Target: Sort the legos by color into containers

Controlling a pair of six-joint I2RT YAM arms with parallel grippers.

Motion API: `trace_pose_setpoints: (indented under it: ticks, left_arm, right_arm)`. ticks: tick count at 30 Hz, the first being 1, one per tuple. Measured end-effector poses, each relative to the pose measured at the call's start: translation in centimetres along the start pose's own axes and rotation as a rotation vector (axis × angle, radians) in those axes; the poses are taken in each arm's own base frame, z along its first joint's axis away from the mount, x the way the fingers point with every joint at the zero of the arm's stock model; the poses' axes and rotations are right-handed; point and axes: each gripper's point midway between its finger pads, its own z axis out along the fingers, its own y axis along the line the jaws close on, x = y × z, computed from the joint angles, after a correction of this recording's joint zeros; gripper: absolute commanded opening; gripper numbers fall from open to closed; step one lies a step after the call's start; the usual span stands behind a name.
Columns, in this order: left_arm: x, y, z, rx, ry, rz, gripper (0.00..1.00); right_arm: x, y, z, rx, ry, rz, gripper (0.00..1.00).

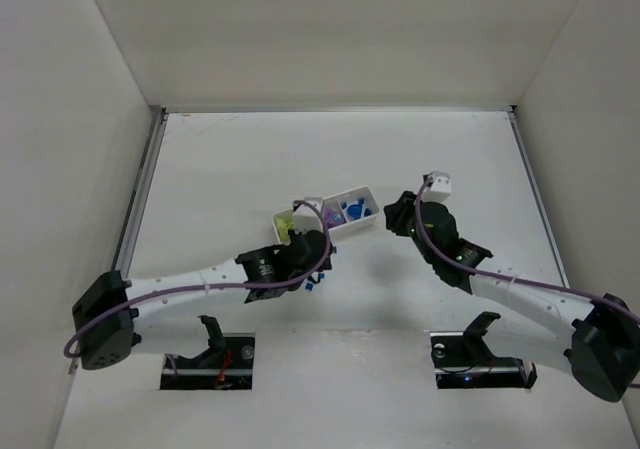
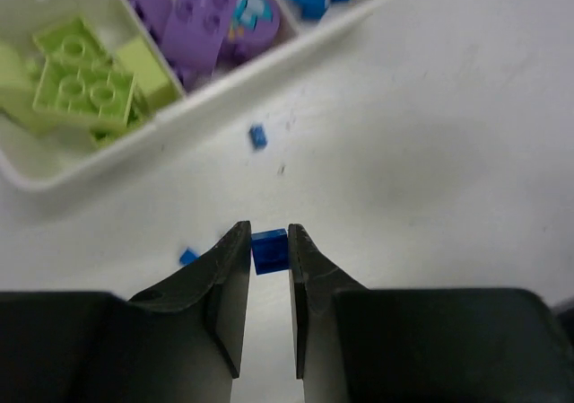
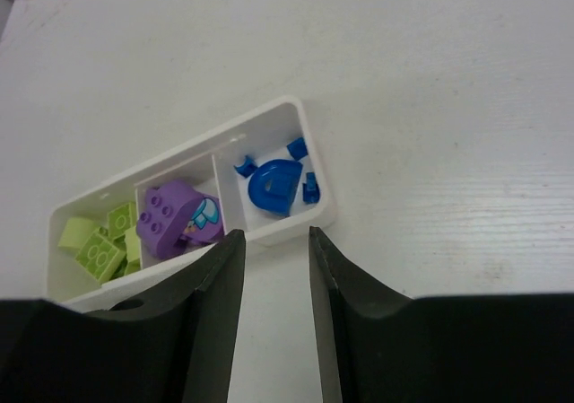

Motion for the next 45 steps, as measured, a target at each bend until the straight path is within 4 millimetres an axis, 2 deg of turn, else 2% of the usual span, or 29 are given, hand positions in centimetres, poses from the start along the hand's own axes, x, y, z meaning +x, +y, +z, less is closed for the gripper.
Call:
trace_pose_setpoints:
  ticks: [4, 9, 12, 15, 18, 20, 24, 27, 30, 33, 35, 38, 43, 45]
  left_arm:
    - [-4.3, -2.3, 3.3, 0.01, -0.068, -0.019, 0.13]
    - [-8.1, -4.7, 9.4, 0.021, -0.098, -0.022, 0.13]
    - [-8.9, -5.0, 12.7, 0.008, -0.091, -0.012, 0.14]
    - [-9.0, -4.7, 15.2, -0.011, -0.075, -0.002, 0.2]
    - [-8.8, -4.6, 16.5, -0.02, -0.062, 0.01, 0.3]
    - [-8.8, -4.8, 16.7, -0.016, -0.061, 0.014, 0.34]
    - [-9.4, -5.1, 16.4, -0.004, -0.074, 0.017, 0.33]
    - [-9.7, -5.1, 15.0, 0.012, -0.085, 0.017, 0.27]
    - [-9.5, -4.3, 11.6, 0.035, -0.101, 0.017, 0.23]
    - [-8.4, -3.5, 7.3, 0.067, -0.116, 0.024, 0.23]
    - [-6.8, -2.8, 4.9, 0.077, -0.111, 0.031, 0.23]
    - [-3.2, -1.1, 2.4, 0.059, -0.058, 0.05, 0.25]
    - [3.8, 1.9, 0.4, -0.005, 0.084, 0.107, 0.32]
    - [5.9, 2.8, 0.1, -0.022, 0.128, 0.13, 0.33]
  right_arm:
    - [0.4, -2.1, -0.6, 0.036, -0.012, 0.025, 0.39]
    - [1.5, -3.4, -1.0, 0.058, -0.004, 0.044, 0.4]
    - [1.7, -3.6, -1.1, 0.059, -0.002, 0.05, 0.42]
    - [1.5, -3.5, -1.2, 0.055, -0.008, 0.054, 0.45]
    - [1.3, -3.4, -1.4, 0.049, -0.015, 0.06, 0.46]
    - [1.2, -3.4, -1.4, 0.049, -0.017, 0.061, 0.46]
    - [1.6, -3.5, -1.1, 0.055, -0.007, 0.056, 0.46]
    - [2.2, -3.7, -0.9, 0.065, 0.009, 0.046, 0.43]
    - [2.6, -3.8, -0.7, 0.07, 0.02, 0.039, 0.37]
    - [2.8, -3.6, -0.6, 0.065, 0.025, 0.033, 0.29]
    - [3.2, -3.2, -0.5, 0.057, 0.034, 0.027, 0.29]
    - [4.3, -2.7, -0.3, 0.048, 0.064, 0.007, 0.31]
    - [5.6, -1.9, -0.1, 0.036, 0.1, -0.019, 0.36]
    - [5.8, -1.7, 0.0, 0.032, 0.105, -0.023, 0.37]
